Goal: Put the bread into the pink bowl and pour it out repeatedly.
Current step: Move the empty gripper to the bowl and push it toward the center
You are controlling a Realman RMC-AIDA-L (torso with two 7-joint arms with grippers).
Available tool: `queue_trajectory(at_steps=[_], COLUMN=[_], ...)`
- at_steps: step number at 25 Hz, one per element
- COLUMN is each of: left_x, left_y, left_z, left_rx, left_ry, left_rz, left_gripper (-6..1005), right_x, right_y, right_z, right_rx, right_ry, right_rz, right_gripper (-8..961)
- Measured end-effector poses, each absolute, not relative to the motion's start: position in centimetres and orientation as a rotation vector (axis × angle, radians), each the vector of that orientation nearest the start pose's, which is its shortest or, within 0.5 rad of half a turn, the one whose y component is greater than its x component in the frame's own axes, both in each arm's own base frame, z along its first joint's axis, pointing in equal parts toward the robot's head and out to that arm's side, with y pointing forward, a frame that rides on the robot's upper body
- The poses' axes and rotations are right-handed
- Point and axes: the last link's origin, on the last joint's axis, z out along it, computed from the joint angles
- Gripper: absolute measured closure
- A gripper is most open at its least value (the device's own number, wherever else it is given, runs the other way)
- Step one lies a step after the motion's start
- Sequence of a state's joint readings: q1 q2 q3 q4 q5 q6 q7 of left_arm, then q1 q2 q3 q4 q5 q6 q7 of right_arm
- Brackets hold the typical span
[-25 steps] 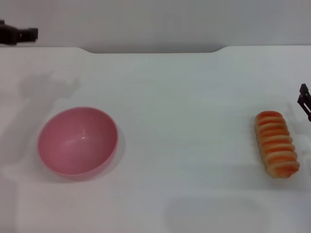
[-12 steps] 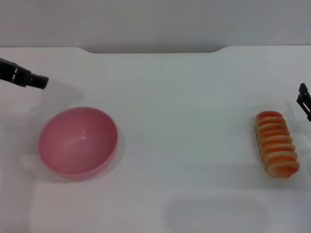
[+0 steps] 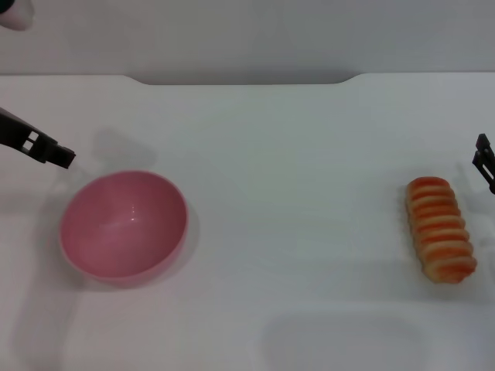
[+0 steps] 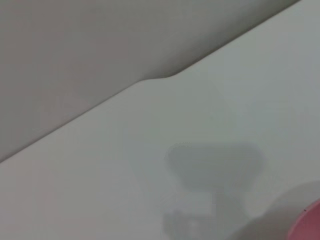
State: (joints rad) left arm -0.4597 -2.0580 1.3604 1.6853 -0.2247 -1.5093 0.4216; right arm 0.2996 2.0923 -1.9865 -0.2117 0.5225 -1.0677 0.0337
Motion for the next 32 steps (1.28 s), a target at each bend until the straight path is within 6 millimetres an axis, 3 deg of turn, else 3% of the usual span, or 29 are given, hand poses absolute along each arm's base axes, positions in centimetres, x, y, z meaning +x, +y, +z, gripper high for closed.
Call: queue_trajectory(at_steps=[21, 32], left_x=[-18.8, -21.1], left_y=[35.5, 34.4], left_z=[6.6, 6.0], left_rx=[-2.176, -2.171], left_ry=[-0.869, -0.949], left_rz=[0.517, 0.358], left_gripper=[157, 158], right_x=[36.3, 36.3], right_y=[29.7, 29.8], right_z=[-2.0, -2.0], right_rx=[-1.609, -1.611], right_ry=[0.555, 0.549], right_rz=[0.486, 0.485], right_gripper=[118, 118])
